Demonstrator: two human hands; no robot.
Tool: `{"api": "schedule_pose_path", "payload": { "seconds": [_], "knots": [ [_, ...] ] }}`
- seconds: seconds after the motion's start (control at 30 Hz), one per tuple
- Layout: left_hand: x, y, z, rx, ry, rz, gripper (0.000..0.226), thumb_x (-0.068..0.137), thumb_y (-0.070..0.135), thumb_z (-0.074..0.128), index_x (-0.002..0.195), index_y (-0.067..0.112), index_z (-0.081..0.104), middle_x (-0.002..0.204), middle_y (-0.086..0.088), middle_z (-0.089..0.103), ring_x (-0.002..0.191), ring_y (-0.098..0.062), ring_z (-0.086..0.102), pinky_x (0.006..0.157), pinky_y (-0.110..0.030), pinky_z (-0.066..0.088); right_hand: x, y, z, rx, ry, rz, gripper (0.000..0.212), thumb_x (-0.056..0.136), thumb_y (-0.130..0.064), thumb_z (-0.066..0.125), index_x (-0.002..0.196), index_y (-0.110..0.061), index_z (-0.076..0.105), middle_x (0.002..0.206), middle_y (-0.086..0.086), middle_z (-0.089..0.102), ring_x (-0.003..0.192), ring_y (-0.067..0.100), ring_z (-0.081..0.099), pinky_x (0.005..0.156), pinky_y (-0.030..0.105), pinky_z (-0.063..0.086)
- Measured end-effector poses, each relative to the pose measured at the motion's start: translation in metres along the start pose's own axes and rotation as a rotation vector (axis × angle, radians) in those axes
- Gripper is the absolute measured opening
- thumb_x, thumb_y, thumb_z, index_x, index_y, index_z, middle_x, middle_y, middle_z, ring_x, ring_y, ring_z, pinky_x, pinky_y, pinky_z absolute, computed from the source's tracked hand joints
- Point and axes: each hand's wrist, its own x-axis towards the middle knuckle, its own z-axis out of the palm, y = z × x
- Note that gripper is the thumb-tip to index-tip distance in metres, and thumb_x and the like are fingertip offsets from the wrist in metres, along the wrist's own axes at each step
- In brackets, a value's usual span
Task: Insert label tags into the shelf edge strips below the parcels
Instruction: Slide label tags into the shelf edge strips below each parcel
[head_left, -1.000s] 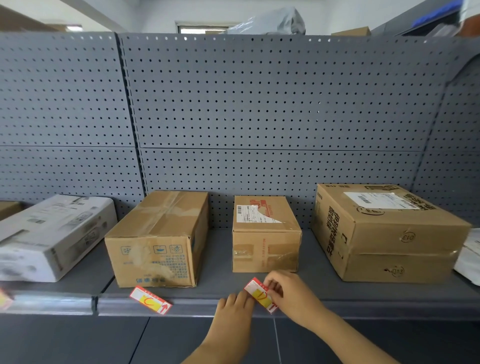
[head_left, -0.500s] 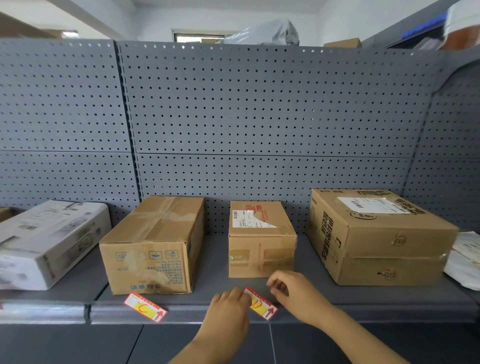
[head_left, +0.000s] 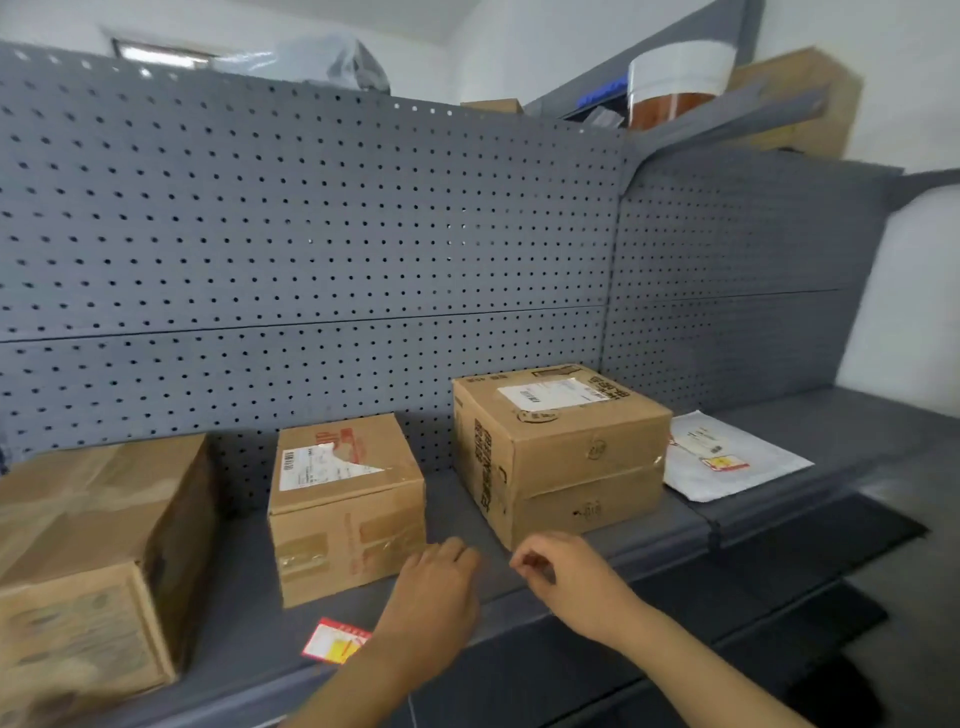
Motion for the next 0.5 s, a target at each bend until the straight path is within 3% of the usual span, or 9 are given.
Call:
{"api": "schedule_pose_path", "payload": {
  "seconds": [0.1, 0.27, 0.4, 0.5],
  "knots": [
    [0.029, 0.031, 0.010, -0.029, -0.007, 0.067, 0.022, 0.093, 0.020, 0.038, 0.112, 0.018, 0.049, 0.114, -0.002, 0.052, 0.105, -0.023, 0.050, 0.081, -0.034, 0.035, -0.016, 0.030, -0.024, -0.022, 0.020, 0.079, 0.014, 0.089, -0.015, 0.058, 0.095, -0.026, 0.064, 0.097, -0.011, 0.062, 0.088, 0.000, 0.055, 0.079, 0.017, 0.048],
    [0.075, 0.091, 0.030, -0.121, -0.005, 0.170, 0.014, 0.095, 0.021, 0.037, 0.098, 0.017, 0.050, 0.105, -0.004, 0.054, 0.095, -0.025, 0.052, 0.072, -0.033, 0.031, -0.042, 0.084, -0.069, -0.072, 0.037, 0.167, 0.011, 0.090, -0.019, 0.056, 0.094, -0.028, 0.063, 0.097, -0.009, 0.061, 0.086, 0.002, 0.056, 0.077, 0.018, 0.048],
    [0.117, 0.141, 0.046, -0.130, -0.014, 0.189, 0.016, 0.093, 0.024, 0.039, 0.100, 0.018, 0.053, 0.107, -0.004, 0.057, 0.101, -0.026, 0.054, 0.077, -0.033, 0.035, -0.059, 0.131, -0.108, -0.080, 0.042, 0.205, 0.012, 0.089, -0.022, 0.056, 0.093, -0.030, 0.063, 0.095, -0.010, 0.062, 0.085, 0.004, 0.058, 0.077, 0.023, 0.051],
    [0.149, 0.179, 0.053, -0.114, -0.031, 0.155, 0.023, 0.094, 0.027, 0.037, 0.107, 0.017, 0.054, 0.114, -0.006, 0.057, 0.106, -0.026, 0.054, 0.085, -0.034, 0.037, -0.067, 0.164, -0.140, -0.080, 0.048, 0.234, 0.012, 0.088, -0.023, 0.057, 0.091, -0.032, 0.064, 0.095, -0.012, 0.062, 0.086, 0.004, 0.058, 0.078, 0.018, 0.050]
  ]
}}
